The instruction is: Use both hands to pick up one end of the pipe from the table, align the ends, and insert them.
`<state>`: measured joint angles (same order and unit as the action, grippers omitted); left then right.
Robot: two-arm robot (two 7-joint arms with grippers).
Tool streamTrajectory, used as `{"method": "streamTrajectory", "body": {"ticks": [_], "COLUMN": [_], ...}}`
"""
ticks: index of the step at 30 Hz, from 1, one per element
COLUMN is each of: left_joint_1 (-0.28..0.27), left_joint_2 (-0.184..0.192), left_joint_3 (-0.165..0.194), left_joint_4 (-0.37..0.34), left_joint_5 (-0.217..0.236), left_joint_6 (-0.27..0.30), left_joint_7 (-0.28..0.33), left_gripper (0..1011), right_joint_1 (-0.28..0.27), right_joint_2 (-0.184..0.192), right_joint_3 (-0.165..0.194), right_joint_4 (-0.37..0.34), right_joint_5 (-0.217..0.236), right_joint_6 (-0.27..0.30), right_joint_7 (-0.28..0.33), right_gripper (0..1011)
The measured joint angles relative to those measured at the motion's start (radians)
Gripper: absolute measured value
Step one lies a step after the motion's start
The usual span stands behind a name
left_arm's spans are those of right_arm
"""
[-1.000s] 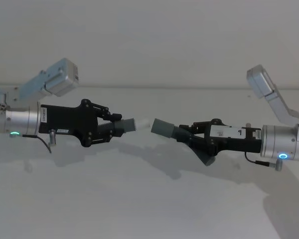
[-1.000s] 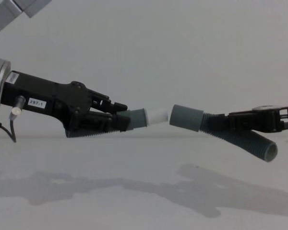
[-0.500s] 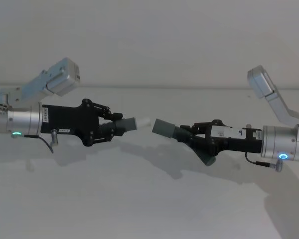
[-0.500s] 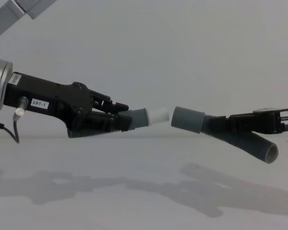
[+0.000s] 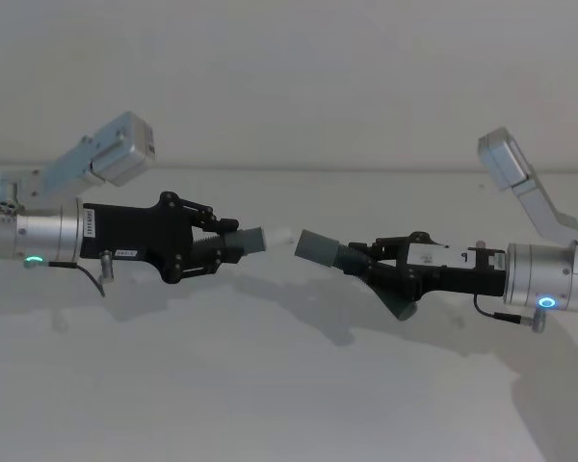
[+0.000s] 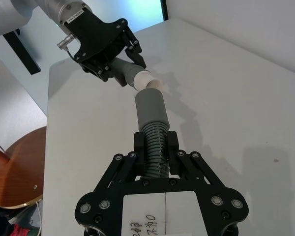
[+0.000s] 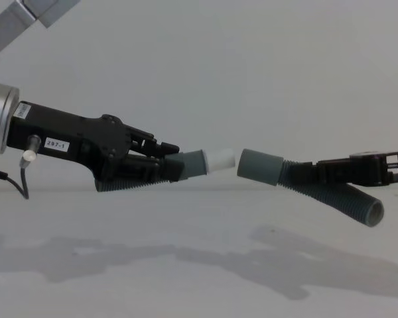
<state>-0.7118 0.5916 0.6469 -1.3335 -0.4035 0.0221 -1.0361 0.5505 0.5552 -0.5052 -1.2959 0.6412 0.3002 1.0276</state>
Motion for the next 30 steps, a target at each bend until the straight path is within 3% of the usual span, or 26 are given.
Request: {"method": "streamTrajectory", "body": {"ticks": [30], "left_joint_1": [-0.015], "left_joint_2": [0.000], "left_joint_3": [0.021], "left_joint_4": [0.013], "left_joint_5": [-0.026], "left_joint_6": [-0.020], "left_joint_7": [-0.008], "left_gripper": [351], "right_joint_1": [0.024], "right_joint_2": [-0.003], "right_joint_3": [-0.027], "right_joint_4": [0.022], "right_joint_5": [0.016], "right_joint_6": [-0.024], "right_joint_7": [0.004], "right_gripper": [256]}}
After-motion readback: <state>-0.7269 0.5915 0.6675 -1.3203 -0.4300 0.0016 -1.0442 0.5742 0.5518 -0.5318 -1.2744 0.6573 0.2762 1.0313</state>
